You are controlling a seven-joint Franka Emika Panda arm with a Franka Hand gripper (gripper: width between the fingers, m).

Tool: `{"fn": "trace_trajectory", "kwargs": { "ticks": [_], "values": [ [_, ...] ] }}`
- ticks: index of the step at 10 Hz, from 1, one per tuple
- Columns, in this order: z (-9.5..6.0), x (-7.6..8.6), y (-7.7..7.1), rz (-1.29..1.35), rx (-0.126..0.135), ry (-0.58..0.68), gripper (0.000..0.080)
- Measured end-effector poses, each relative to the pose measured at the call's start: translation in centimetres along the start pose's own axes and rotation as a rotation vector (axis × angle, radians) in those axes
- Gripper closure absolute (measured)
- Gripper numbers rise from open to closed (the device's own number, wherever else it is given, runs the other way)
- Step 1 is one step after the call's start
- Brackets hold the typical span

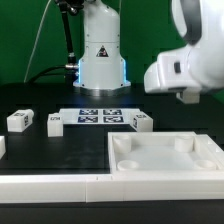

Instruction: Assemble one leg

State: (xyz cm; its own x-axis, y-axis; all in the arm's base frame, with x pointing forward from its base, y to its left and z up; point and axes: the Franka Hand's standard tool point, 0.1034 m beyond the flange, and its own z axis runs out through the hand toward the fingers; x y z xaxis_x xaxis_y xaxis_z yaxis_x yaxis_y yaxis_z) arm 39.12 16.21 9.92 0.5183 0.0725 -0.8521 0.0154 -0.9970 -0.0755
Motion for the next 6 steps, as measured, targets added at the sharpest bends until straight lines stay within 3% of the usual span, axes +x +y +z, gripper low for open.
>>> {"fn": "trace_trajectory", "kwargs": {
  "ticks": [3, 4, 5, 6],
  "values": [
    [-0.3, 0.2, -0.1, 0.002, 0.004, 0.064, 0.0512],
    [-0.7, 0.7, -0.2, 0.004, 0.009, 0.144, 0.0512],
    [-1.3, 0.9, 0.1, -0.005, 0.004, 0.240, 0.0512],
    [-2.2, 0.7, 1.0, -0.028, -0.017, 0.285, 0.0512]
  ]
}}
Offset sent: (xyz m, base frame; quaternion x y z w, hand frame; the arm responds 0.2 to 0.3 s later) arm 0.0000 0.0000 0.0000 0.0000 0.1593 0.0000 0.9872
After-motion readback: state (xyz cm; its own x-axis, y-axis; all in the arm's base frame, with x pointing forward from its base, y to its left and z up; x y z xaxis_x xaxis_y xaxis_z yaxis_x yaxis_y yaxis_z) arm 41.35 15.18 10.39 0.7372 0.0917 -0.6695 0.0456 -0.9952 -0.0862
